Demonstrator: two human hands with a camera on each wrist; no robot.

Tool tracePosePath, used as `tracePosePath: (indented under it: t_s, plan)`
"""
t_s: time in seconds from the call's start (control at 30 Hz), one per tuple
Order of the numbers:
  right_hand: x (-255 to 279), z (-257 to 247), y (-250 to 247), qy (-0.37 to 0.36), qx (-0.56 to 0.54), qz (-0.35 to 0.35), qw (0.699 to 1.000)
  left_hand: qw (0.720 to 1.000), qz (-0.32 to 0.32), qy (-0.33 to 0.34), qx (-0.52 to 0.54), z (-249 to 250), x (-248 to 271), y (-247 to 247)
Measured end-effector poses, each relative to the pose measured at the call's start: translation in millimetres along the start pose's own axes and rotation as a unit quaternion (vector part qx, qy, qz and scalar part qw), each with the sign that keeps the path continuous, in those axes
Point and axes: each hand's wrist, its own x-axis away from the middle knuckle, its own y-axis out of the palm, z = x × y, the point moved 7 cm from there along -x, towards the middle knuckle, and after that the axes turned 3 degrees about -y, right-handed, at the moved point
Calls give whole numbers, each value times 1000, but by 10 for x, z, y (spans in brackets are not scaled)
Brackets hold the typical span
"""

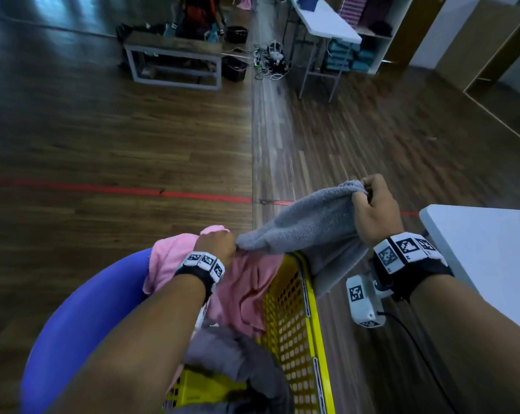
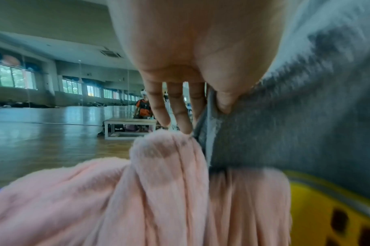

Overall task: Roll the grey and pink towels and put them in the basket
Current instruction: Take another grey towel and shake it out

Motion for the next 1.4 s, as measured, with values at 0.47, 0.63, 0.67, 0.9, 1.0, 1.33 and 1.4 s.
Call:
tracePosePath:
  t_s: [0.47, 0.63, 0.67, 0.9, 1.0, 1.33, 1.4]
  plan:
    - [2, -5, 171, -23, -38, -85, 995, 929, 96, 227, 275, 929, -160, -2083]
    - [-10, -240, 221, -61, -37, -124, 990, 889, 130, 306, 315, 1307, -33, -2659]
    - [-36, -270, 188, -63, -35, -109, 991, 883, 145, 312, 320, 1346, -18, -2780]
    - [-193, -6, -546, 5, 24, 30, 999, 879, 104, 295, 361, 1355, -29, -2920]
    - [-183, 80, -926, 16, 19, 84, 996, 890, 20, 293, 350, 1437, 8, -2629]
    - [-187, 13, -1736, -52, 22, 118, 991, 891, -7, 303, 338, 2301, 480, -2154]
    - [-184, 119, -1989, -67, 20, 126, 990, 925, 24, 279, 256, 2505, 515, -2091]
